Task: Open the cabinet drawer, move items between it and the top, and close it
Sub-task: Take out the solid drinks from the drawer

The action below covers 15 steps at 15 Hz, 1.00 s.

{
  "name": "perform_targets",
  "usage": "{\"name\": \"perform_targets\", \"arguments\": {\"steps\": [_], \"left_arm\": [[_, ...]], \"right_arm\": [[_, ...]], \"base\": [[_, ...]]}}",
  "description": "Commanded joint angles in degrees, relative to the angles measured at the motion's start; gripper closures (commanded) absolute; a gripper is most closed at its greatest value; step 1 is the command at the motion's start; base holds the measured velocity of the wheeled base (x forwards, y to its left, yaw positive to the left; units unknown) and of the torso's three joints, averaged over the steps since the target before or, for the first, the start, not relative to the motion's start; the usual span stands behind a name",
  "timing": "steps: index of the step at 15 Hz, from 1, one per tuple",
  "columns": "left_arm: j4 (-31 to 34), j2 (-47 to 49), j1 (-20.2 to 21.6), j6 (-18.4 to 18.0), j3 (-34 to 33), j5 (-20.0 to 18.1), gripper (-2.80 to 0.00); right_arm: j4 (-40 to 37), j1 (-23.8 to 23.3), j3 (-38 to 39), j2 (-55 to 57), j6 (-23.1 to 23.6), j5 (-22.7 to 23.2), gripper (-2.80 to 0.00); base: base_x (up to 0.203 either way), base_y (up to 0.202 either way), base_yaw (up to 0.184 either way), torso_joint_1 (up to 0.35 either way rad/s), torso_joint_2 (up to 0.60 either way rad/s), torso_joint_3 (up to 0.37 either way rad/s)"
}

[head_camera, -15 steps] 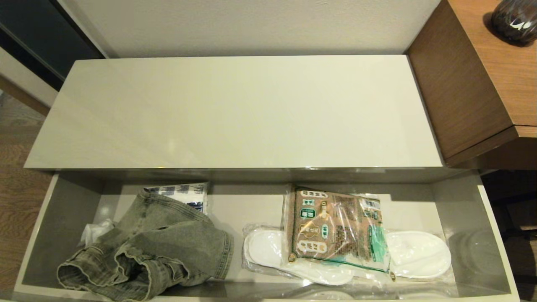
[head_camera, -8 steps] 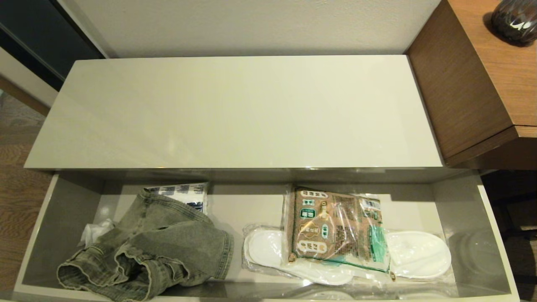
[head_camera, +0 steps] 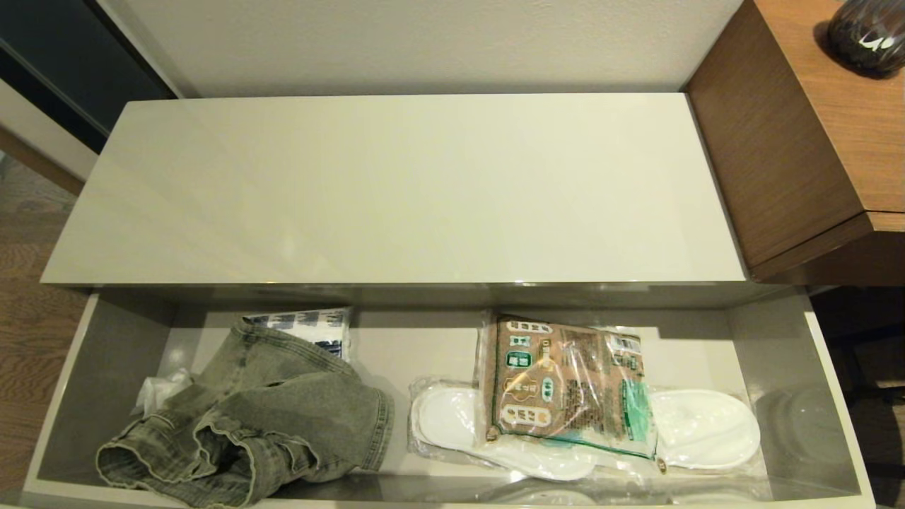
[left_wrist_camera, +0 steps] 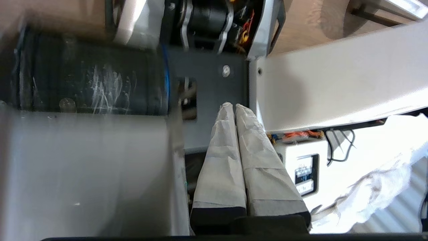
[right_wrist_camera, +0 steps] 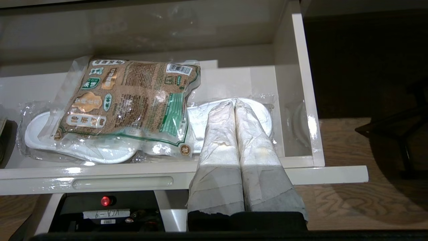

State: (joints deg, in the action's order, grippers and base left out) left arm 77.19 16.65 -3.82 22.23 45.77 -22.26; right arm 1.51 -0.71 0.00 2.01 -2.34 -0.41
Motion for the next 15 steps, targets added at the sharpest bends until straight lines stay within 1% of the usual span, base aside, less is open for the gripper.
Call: {"name": "perform_targets", "arguments": {"steps": [1,2,3,4,6,7,8,9,10,13,15], "left_arm": [[3.8,-2.6,4.1,-3.5,2.8,-0.8,0.0],[5.7,-5.6,4.4,-6.8,1.3,-0.2,0.0],[6.5,-7.2,4.4,-9.0,0.2,0.9,0.0],[4.2,-9.6,4.3,-10.3,-0.4,3.0,0.0],[-6.0,-15.6,4.2,-13.9,-3.7,6.6,0.0],[-12.8,-17.0,4.1,-16.3,-5.8,9.1,0.0],[-18.9,-16.8,4.1,-17.5,-7.4,10.5,0.0],[-24.6,-16.7,4.1,-18.0,-8.9,11.0,0.0],[-33.2,-16.6,4.1,-18.1,-11.6,11.1,0.0],[-57.1,-16.6,4.1,-18.3,-26.1,11.4,0.0],[-74.3,-16.6,4.1,-18.8,-39.2,11.3,0.0]], "right_arm": [[0.0,0.0,0.0,0.1,0.0,0.0,0.0],[0.0,0.0,0.1,0.1,0.0,0.0,0.0],[0.0,0.0,0.0,0.1,0.0,0.0,0.0],[0.0,0.0,0.0,0.1,0.0,0.0,0.0],[0.0,0.0,0.0,0.1,0.0,0.0,0.0],[0.0,0.0,0.0,0.1,0.0,0.0,0.0],[0.0,0.0,0.0,0.1,0.0,0.0,0.0],[0.0,0.0,0.1,0.1,0.0,0.0,0.0],[0.0,0.0,0.0,0.1,0.0,0.0,0.0],[0.0,0.0,0.0,0.1,0.0,0.0,0.0],[0.0,0.0,0.0,0.1,0.0,0.0,0.0]], "base": [[0.0,0.0,0.0,0.0,0.0,0.0],[0.0,0.0,0.0,0.0,0.0,0.0],[0.0,0.0,0.0,0.0,0.0,0.0],[0.0,0.0,0.0,0.0,0.0,0.0],[0.0,0.0,0.0,0.0,0.0,0.0],[0.0,0.0,0.0,0.0,0.0,0.0],[0.0,0.0,0.0,0.0,0.0,0.0],[0.0,0.0,0.0,0.0,0.0,0.0],[0.0,0.0,0.0,0.0,0.0,0.0],[0.0,0.0,0.0,0.0,0.0,0.0],[0.0,0.0,0.0,0.0,0.0,0.0]]}}
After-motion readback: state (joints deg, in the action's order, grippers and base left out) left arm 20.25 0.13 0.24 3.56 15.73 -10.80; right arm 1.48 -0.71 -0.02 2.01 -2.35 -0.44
